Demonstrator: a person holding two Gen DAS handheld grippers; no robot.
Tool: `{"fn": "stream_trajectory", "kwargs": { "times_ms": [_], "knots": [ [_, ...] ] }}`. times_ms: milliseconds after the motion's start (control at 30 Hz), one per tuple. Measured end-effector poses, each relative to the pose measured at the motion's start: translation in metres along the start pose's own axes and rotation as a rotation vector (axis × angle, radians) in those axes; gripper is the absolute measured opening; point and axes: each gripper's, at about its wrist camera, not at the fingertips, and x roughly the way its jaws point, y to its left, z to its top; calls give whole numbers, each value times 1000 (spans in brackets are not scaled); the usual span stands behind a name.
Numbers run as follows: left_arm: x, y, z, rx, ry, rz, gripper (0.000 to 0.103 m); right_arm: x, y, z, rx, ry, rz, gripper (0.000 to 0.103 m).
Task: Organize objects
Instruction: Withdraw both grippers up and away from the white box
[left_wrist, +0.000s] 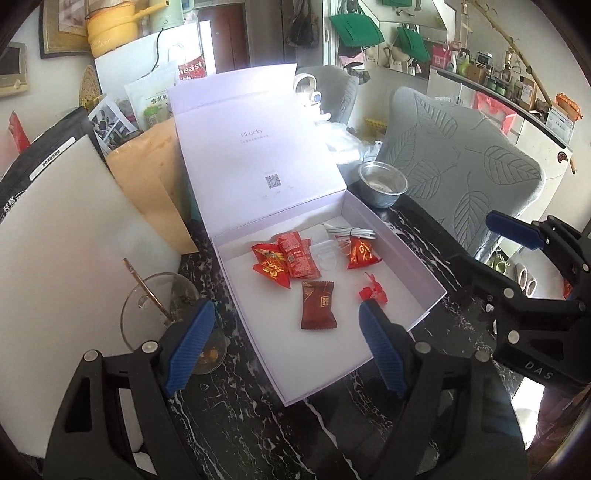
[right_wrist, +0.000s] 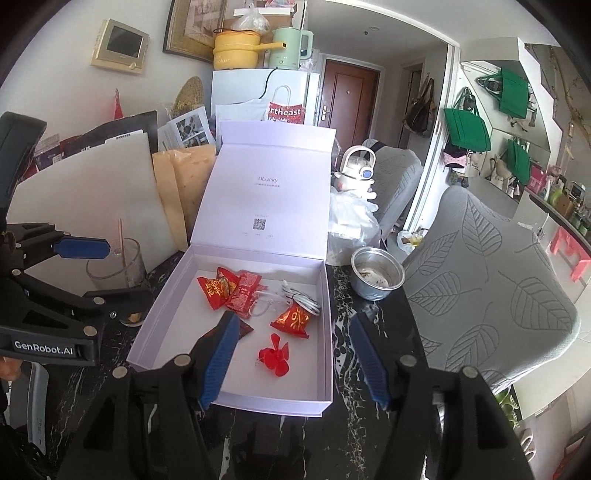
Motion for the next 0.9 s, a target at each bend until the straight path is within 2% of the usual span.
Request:
{"fn": "stream_trajectory", "kwargs": {
  "times_ms": [367,900],
  "knots": [
    [-52,-11,-21,9,-70,40,84,-61,9,-8,3,-61,-28,63],
    [-92,-19,-70,-5,-95,65,88,-105,23,-53,91,-23,-77,70]
  ]
}}
